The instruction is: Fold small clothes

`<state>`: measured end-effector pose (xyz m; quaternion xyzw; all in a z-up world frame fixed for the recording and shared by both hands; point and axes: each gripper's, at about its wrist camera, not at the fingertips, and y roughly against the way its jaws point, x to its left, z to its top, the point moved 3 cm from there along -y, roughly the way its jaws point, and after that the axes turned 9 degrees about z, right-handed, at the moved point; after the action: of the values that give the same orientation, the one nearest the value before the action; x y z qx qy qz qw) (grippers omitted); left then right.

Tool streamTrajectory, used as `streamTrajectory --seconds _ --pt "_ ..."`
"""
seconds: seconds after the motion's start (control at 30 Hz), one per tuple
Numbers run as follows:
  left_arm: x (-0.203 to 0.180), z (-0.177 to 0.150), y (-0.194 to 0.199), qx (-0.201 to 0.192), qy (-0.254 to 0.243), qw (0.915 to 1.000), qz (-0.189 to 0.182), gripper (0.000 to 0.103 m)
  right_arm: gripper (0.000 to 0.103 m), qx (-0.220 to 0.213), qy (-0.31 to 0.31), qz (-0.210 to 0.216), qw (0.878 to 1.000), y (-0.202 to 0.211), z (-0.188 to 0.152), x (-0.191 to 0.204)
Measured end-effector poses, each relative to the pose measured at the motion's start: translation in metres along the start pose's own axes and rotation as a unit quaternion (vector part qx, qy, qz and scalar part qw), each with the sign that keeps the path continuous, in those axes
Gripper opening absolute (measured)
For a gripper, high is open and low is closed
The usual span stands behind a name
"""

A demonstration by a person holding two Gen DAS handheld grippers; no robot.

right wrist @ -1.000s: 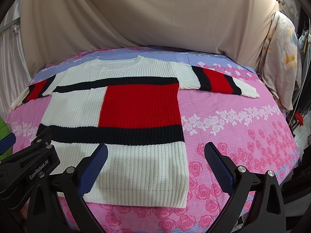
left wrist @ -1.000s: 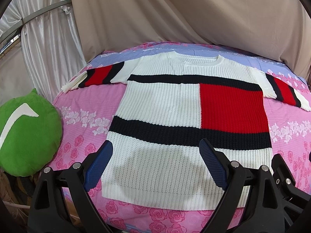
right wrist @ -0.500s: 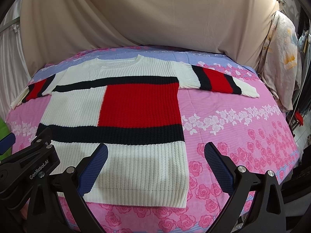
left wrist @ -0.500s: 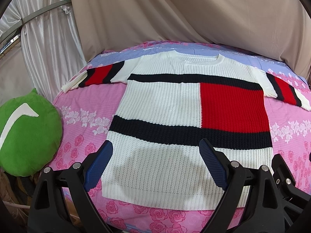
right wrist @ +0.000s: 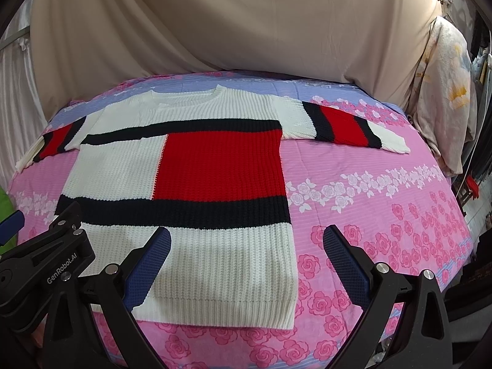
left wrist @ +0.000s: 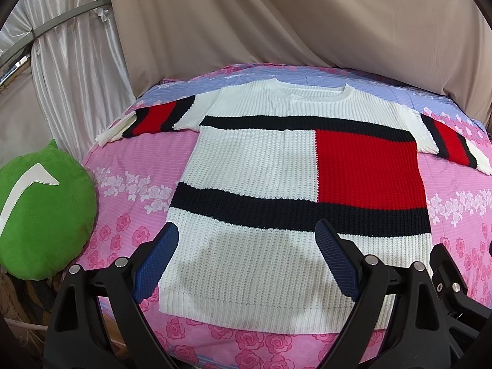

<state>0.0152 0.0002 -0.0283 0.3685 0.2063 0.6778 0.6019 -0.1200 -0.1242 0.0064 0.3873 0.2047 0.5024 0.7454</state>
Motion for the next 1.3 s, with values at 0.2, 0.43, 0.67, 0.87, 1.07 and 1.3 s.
streamTrajectory --seconds 0.2,0.43,0.67,0.87,1.07,1.3 --pt "-0.004 0.001 -0.001 0.003 -0.001 1.0000 0.001 0.088 0.098 0.001 0.000 0.000 1.000 -0.001 0.001 0.001" --pt "-0.006 0.003 -0.012 0.028 0.012 0.9992 -0.026 0.092 0.098 0.020 -0.016 0.028 0.999 -0.016 0.003 -0.005" --pt "0.013 0.013 -0.035 0.065 0.070 0.9948 -0.037 0.094 0.098 0.028 -0.144 0.064 0.987 -0.055 0.017 -0.099" --pt "0.015 0.019 -0.057 0.088 0.060 0.9943 -0.009 0.094 0.098 -0.021 -0.285 0.057 0.957 -0.104 0.067 -0.258" --pt "0.017 0.022 -0.078 0.108 0.067 0.9918 0.001 0.092 0.098 -0.027 -0.383 0.003 0.923 -0.169 0.099 -0.377" --pt "0.014 0.028 -0.095 0.119 0.064 0.9907 0.009 0.092 0.077 -0.034 -0.378 -0.014 0.925 -0.231 0.128 -0.422"
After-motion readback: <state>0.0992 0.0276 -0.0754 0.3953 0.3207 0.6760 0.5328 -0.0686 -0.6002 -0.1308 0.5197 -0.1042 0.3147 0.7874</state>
